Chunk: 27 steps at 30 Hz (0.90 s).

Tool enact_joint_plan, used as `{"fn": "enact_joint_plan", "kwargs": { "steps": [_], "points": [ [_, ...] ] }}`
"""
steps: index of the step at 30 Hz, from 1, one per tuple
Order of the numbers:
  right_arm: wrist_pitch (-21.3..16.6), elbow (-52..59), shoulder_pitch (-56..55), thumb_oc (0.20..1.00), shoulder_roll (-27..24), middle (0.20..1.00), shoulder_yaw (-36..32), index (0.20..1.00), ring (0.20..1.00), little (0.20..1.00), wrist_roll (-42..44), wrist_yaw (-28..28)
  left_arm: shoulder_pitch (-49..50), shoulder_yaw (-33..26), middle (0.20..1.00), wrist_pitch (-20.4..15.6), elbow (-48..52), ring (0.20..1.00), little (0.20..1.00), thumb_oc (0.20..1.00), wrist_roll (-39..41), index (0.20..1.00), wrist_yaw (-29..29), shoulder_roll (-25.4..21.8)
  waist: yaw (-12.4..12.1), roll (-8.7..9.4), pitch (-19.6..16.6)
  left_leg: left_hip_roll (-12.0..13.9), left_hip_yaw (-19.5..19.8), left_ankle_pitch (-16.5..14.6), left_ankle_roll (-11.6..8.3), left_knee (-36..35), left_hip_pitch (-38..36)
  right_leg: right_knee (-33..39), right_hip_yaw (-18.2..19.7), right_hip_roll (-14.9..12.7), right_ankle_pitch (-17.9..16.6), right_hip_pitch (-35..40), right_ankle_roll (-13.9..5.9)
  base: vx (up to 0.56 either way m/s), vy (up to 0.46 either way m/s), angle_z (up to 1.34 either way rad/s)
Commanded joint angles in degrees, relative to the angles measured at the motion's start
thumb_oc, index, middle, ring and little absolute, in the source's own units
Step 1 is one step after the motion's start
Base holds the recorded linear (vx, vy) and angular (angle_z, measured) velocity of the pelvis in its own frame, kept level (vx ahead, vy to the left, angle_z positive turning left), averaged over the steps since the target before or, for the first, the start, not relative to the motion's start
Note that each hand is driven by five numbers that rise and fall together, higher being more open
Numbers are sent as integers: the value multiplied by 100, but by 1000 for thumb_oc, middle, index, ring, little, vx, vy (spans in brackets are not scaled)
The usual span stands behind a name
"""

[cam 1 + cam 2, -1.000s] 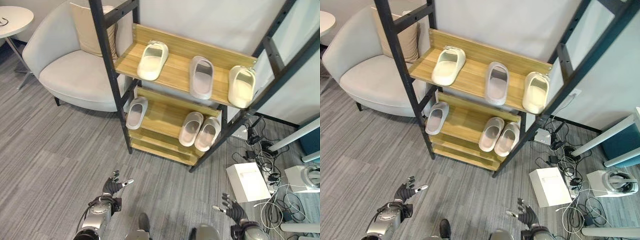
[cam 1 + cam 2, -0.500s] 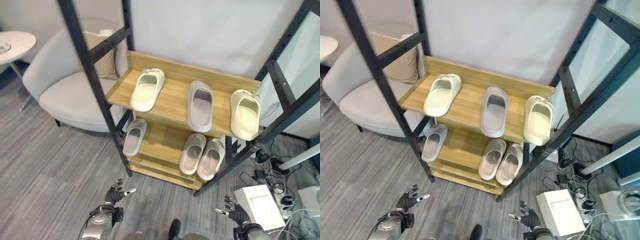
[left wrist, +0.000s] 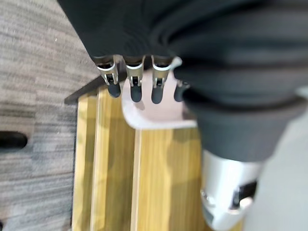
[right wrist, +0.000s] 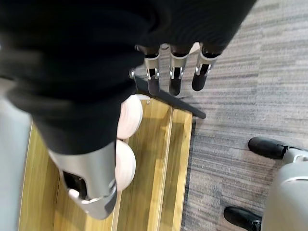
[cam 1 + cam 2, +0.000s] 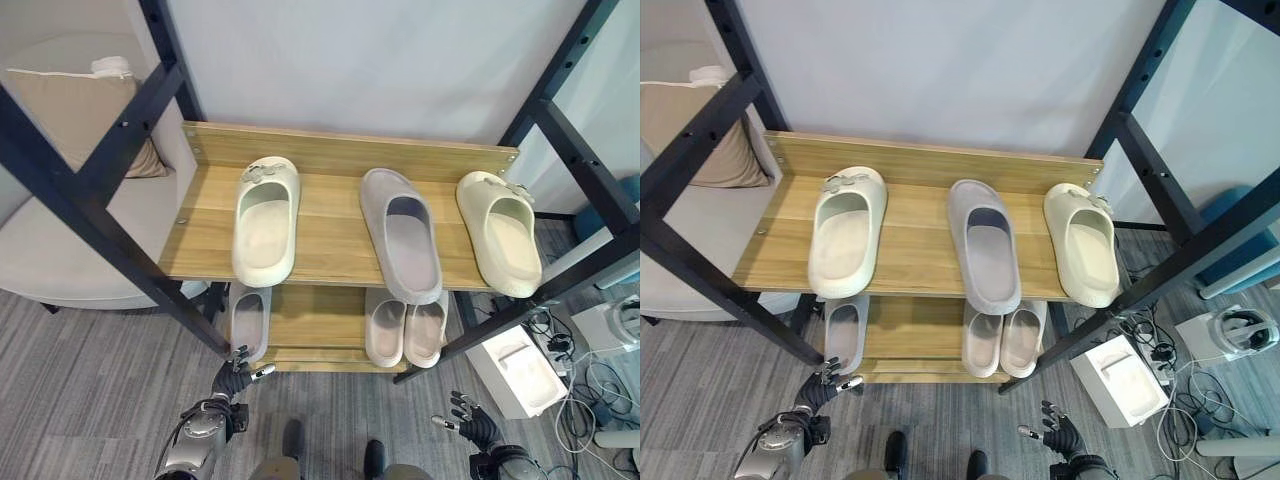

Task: Arrange the slippers neatly on the shoe rack.

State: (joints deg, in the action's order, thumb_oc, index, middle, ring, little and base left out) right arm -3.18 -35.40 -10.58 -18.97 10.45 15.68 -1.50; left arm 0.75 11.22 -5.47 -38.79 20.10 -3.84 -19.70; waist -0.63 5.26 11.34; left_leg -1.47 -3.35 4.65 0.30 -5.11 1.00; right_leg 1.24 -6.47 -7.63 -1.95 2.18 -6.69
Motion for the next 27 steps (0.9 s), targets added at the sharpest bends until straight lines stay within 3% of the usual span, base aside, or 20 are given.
{"fn": "enact_joint_plan", "kwargs": {
  "steps": [1,4,7,10,11,12,16,21,27],
  "points": [
    [-190,681,319,1000,-301,1000,133,1000,1000,1000,-395,68,-198,-10,1000,-259,195,1000,1000,1000,27,1000,-97,10,-161,-70,76,258,-207,-287,-134,104,-133,-559,-261,-137,-245,-613,-348,-153,4,-46],
    [-198,1245,310,1000,-448,1000,241,1000,1000,1000,-803,19,-226,-76,1000,-235,241,1000,1000,1000,-20,1000,-77,-28,-200,-118,101,340,-341,-244,-146,139,-35,-906,-444,-176,-18,-518,-339,-126,3,-37],
    [-224,2144,-44,1000,-758,1000,218,1000,1000,1000,-1673,-76,-159,-237,1000,-259,174,1000,1000,1000,-122,1000,-63,-41,-186,-15,-15,326,-495,-205,-204,141,-2,-527,-533,-177,-54,-318,-355,-33,-42,-20],
    [-583,4014,-888,1000,-1258,1000,-387,1000,1000,1000,-2777,-110,-43,-550,1000,-299,105,1000,1000,1000,-109,1000,-118,14,50,42,-138,430,-729,-203,-259,91,-135,-135,-355,-61,-30,-154,-328,29,-86,-33],
    [-558,4075,-944,1000,-1267,1000,-423,1000,1000,1000,-2774,-133,-36,-534,1000,-301,104,1000,1000,1000,-111,1000,-118,25,36,28,-140,434,-731,-205,-261,89,-148,-124,-355,-57,-35,-138,-327,14,-110,-43],
    [-837,5103,-1464,1000,-1640,1000,-803,1000,1000,1000,-2894,-318,-48,-524,1000,-336,5,1000,1000,1000,-200,1000,-110,88,254,33,-181,476,-791,-196,-288,72,-225,-51,-294,-4,17,-83,-303,3,-63,-41],
    [-1061,5939,-1723,1000,-1963,1000,-1150,1000,1000,1000,-2842,-441,10,-414,1000,-373,146,1000,1000,1000,-298,1000,-70,99,385,-26,-229,477,-768,-201,-305,43,-281,-30,-308,22,61,-22,-292,4,-46,-8],
    [-1278,6585,-1214,1000,-2148,1000,-1516,1000,1000,1000,-3083,311,105,-240,1000,-462,263,1000,1000,1000,-245,1000,-168,153,488,-143,-347,498,-806,-252,-301,11,-395,-17,-265,52,68,21,-289,11,-9,-3],
    [-1049,6166,79,1000,-1912,1000,-947,1000,1000,1000,-3891,1309,67,151,1000,-430,310,1000,1000,1000,-167,1000,-253,248,275,-209,-432,485,-647,-294,-272,11,-441,57,-355,71,89,158,-253,29,0,6]
  ]
}}
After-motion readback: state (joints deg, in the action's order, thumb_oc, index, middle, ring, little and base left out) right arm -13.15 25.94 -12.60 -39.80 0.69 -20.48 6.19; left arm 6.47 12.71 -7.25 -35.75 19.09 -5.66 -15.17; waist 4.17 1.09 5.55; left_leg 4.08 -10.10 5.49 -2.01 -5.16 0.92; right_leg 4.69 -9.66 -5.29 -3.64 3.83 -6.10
